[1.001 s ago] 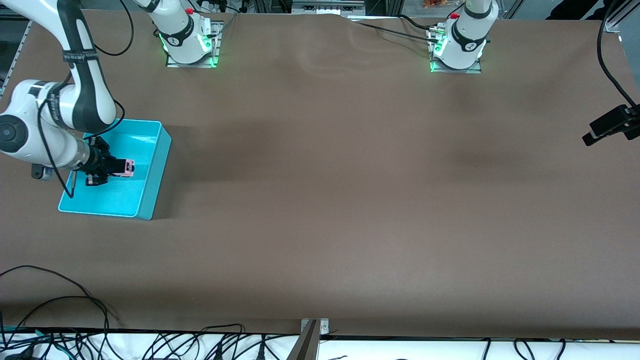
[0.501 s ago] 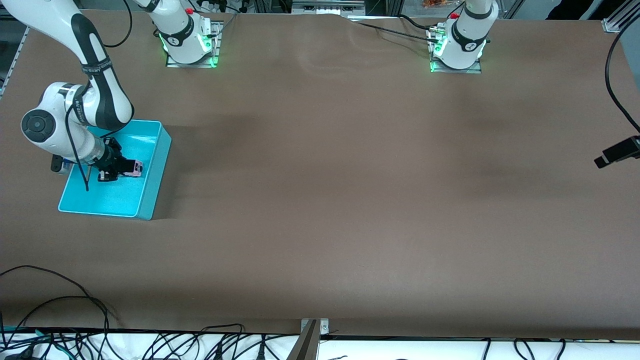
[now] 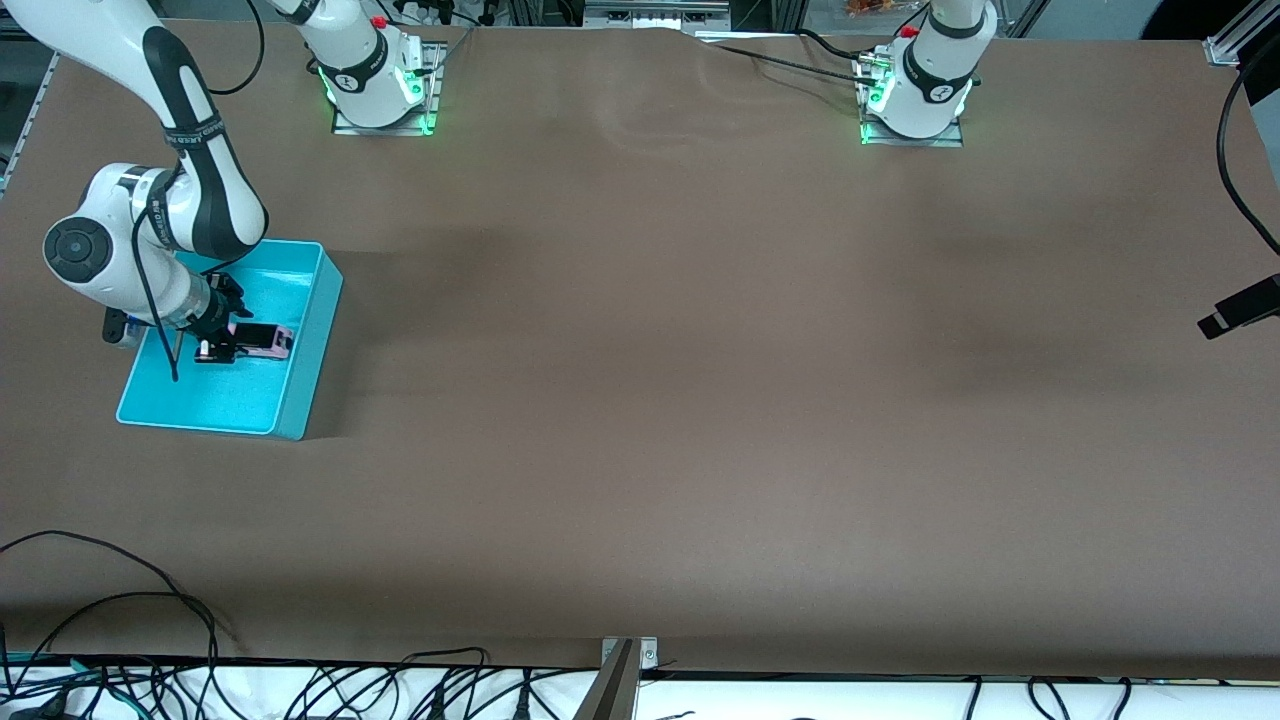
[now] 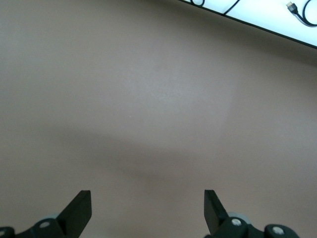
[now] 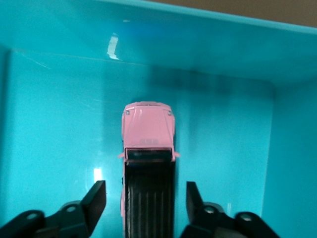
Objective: Wind and store pink jeep toy
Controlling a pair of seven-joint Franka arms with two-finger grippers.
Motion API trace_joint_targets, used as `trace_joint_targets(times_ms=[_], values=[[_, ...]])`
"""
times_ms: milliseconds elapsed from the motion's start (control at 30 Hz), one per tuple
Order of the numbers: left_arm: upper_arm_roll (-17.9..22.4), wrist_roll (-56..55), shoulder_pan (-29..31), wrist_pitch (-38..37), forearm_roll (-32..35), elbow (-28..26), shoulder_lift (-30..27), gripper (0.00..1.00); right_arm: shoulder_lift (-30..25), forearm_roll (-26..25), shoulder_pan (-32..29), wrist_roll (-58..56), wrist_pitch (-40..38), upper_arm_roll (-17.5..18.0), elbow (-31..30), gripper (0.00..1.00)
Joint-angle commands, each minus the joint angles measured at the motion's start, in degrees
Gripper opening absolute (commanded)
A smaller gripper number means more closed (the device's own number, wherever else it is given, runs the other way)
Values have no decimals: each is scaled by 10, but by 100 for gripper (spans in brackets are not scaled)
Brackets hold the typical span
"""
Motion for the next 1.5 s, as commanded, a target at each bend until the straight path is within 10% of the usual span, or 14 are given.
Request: trace_joint_targets(times_ms=[0,501,1469], values=[[-19,-3,-24,-9,-4,5,-1,100,-16,-4,-1,-6,5,-2,-4,100],[63,-30,-174,-58,-8,3,-13,100,-54,-4,4,-142,-296,8,183,100],[10,-60,-180,-104,72,-5,-14,100,-78,22,5,-720,-578,97,469,100]])
